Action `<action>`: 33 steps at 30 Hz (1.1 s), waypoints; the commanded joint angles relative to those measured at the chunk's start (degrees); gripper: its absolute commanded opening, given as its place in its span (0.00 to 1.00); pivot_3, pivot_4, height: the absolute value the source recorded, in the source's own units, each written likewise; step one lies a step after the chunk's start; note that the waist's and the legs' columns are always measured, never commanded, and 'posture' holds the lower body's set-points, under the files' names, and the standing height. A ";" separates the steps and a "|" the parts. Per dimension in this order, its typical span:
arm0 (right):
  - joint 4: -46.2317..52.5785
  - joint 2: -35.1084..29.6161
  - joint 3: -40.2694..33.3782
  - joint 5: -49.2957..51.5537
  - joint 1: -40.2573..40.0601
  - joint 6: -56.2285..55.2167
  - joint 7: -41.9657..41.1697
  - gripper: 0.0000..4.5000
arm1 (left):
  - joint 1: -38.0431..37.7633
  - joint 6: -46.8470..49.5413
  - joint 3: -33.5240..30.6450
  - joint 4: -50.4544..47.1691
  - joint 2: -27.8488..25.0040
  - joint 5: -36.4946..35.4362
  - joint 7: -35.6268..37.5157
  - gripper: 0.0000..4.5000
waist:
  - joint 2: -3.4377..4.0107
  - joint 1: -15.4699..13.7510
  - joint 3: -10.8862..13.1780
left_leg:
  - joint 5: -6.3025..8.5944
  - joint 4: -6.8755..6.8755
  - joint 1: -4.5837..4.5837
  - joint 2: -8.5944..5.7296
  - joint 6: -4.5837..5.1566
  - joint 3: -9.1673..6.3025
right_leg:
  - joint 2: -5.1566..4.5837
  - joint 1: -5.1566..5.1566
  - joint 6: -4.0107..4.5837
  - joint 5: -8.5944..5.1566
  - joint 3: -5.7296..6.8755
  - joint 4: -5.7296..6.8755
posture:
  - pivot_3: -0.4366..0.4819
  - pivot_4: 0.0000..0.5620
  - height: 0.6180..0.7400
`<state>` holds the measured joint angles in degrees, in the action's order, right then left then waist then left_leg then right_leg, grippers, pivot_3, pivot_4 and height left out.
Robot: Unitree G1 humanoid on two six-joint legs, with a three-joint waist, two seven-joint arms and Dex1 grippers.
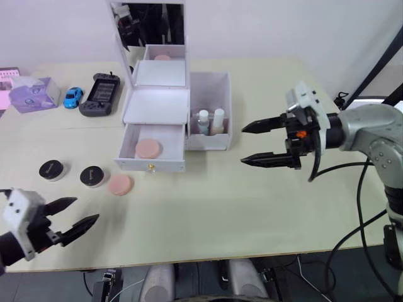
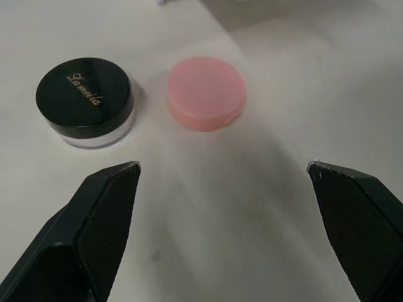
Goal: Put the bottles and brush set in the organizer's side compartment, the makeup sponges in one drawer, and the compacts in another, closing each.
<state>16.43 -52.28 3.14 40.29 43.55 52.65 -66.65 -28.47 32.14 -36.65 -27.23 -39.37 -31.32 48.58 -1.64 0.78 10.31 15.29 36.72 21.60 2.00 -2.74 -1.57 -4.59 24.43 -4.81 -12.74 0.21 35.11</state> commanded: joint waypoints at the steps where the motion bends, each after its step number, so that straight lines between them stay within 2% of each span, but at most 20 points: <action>1: 3.09 0.85 -0.85 1.70 2.15 0.91 0.87 1.00 | 0.88 0.61 4.01 -3.28 1.89 2.53 -5.68 0.99 | -0.04 0.00 -0.02 | 0.00 0.01 0.00 0.00 0.00 -0.02 | 0.02 0.00 0.00 0.00 0.00 0.03 | 0.48 0.27 1.00; 8: 1.96 -0.23 -0.81 0.31 2.57 0.67 0.59 1.00 | 5.30 2.22 11.64 -1.67 5.54 6.08 -13.34 0.99 | -0.04 -0.16 -0.02 | 0.00 0.02 0.01 0.00 0.01 -0.03 | 0.04 -0.01 0.23 0.15 0.00 0.05 | 0.48 0.27 1.00; 16: 0.80 -1.83 -1.85 -0.81 1.21 -0.99 -0.38 1.00 | 13.84 5.61 19.69 1.54 6.78 9.09 -19.01 0.99 | -0.02 -0.21 -0.03 | 0.00 0.18 0.00 -0.02 0.01 -0.09 | 0.05 -0.13 0.14 0.10 0.01 0.08 | 0.48 0.27 1.00; 22: 1.20 -2.60 -3.35 -0.71 -1.50 -2.43 -0.27 1.00 | 20.78 8.73 23.58 4.28 8.34 9.70 -21.99 0.99 | 0.04 -0.36 -0.05 | 0.00 0.27 -0.01 -0.07 0.01 -0.14 | 0.04 -0.24 0.12 0.09 0.01 0.08 | 0.48 0.27 1.00; 27: 1.53 -3.33 -4.43 -1.09 -3.81 -3.45 0.20 1.00 | 22.82 12.15 24.60 3.93 6.30 9.83 -21.93 0.99 | 0.06 -0.30 -0.06 | 0.00 0.27 -0.06 -0.08 0.01 -0.16 | 0.05 -0.30 0.11 0.09 0.01 0.11 | 0.48 0.27 1.00; 30: 1.74 -3.59 -4.69 -0.78 -4.22 -3.68 0.47 1.00 | 23.75 13.62 23.65 3.81 5.67 9.48 -22.52 0.81 | 0.07 -0.22 -0.06 | 0.00 0.26 -0.06 -0.08 0.01 -0.17 | 0.04 -0.30 0.09 0.08 0.01 0.11 | 0.48 0.27 1.00; 32: 1.59 -3.63 -4.63 -0.83 -4.37 -3.99 0.58 1.00 | 23.98 14.36 23.21 3.52 5.13 9.03 -22.31 0.60 | 0.07 -0.16 -0.06 | 0.00 0.26 -0.06 -0.08 0.01 -0.16 | 0.04 -0.30 0.01 0.03 0.01 0.11 | 0.48 0.27 1.00; 33: 1.40 -3.56 -4.48 -0.98 -4.32 -4.18 0.60 1.00 | 24.01 14.84 22.66 3.01 5.06 8.31 -22.04 0.59 | 0.07 -0.17 -0.06 | 0.00 0.26 -0.06 -0.08 0.01 -0.16 | 0.04 -0.30 0.01 0.03 0.01 0.10 | 0.48 0.27 1.00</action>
<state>16.69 -55.12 0.86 39.33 38.64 49.54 -66.11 -4.18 45.59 -13.56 -23.55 -33.84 -22.00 25.93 -1.57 0.61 10.25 15.29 36.98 21.54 1.92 -2.73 -1.74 -4.55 24.13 -4.80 -12.71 0.22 35.21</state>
